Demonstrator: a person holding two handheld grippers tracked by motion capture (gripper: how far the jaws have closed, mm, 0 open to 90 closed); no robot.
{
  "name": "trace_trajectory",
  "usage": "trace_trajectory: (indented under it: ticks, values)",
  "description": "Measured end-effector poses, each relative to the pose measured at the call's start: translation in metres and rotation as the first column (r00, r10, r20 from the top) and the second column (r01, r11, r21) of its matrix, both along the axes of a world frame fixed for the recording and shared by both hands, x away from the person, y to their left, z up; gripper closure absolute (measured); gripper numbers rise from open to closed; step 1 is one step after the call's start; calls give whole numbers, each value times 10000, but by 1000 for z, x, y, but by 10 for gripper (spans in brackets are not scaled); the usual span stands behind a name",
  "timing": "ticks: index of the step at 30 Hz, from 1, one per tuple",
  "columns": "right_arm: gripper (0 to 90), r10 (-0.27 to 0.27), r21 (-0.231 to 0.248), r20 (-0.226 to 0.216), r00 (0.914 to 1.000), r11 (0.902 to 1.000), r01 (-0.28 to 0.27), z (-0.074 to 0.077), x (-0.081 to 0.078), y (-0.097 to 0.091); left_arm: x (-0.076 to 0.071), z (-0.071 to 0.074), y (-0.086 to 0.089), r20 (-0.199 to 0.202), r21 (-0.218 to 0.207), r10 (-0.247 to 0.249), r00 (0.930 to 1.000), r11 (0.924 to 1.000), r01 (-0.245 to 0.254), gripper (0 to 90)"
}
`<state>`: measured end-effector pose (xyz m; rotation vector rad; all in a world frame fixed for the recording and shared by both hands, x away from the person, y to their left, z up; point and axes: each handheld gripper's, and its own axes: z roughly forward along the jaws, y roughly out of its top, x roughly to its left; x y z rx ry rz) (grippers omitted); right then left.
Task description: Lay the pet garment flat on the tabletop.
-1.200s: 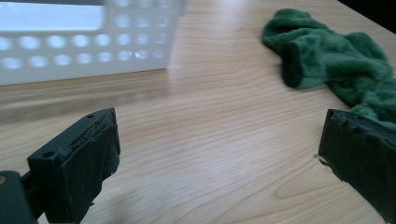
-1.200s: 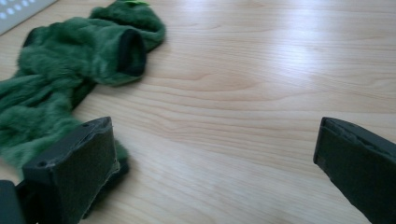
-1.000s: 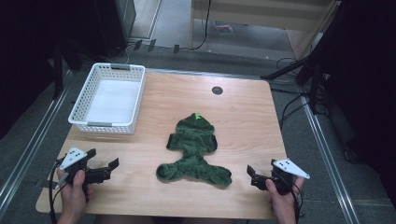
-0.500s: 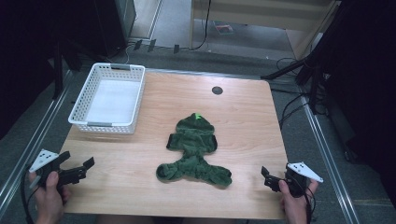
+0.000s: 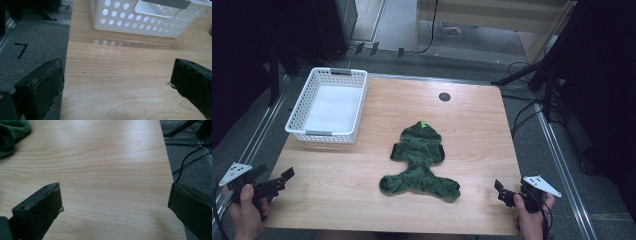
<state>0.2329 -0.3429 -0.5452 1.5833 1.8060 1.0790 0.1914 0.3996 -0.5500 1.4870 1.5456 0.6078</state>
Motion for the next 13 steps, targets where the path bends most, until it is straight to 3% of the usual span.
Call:
trace_trajectory:
  ticks: [5, 13]
  values:
    - [0, -77, 293, -109, 9999, 9995, 80, -2, 3, -2, 4, -3, -4, -123, 155, -145, 9998, 9998, 147, 0]
    - [0, -9, 229, -177, 9998, 9997, 13, -3, 4, 0, 7, -4, -7, -184, 318, -203, 9996, 9993, 208, 0]
